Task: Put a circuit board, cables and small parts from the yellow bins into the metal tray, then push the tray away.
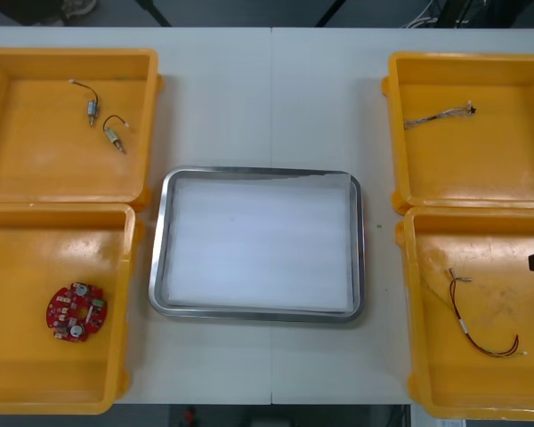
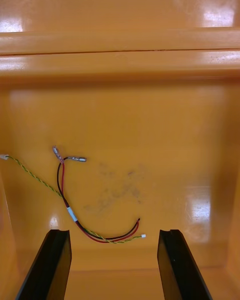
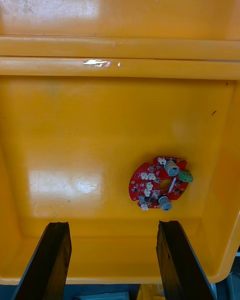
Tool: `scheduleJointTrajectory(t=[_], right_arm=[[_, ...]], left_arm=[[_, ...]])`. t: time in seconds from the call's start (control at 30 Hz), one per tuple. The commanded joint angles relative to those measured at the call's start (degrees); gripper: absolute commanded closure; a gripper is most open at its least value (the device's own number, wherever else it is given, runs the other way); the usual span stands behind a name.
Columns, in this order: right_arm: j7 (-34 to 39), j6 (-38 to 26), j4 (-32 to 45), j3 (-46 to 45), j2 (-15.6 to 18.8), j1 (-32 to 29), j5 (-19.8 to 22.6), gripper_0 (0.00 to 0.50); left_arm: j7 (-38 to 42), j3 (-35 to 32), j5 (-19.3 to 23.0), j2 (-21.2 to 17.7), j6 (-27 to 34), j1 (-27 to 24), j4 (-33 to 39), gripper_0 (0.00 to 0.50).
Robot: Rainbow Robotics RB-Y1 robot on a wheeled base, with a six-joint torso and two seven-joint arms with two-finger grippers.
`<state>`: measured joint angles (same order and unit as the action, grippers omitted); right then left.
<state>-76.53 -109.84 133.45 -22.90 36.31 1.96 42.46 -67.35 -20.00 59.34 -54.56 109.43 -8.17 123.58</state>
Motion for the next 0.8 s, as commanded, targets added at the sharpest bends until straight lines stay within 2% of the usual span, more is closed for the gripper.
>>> scheduleJointTrajectory(t=[0.03, 0.8], right_arm=[[2.09, -0.16, 0.94, -1.89, 2.09, -1.08, 0.34, 0.000], [2.09, -0.16, 0.94, -1.89, 2.09, -1.08, 0.34, 0.000]], left_arm=[[-4.37, -1.71, -0.45, -0.99, -0.45, 0.70, 1.23, 0.000], [-4.37, -1.71, -0.45, -0.99, -0.45, 0.70, 1.23, 0.000]])
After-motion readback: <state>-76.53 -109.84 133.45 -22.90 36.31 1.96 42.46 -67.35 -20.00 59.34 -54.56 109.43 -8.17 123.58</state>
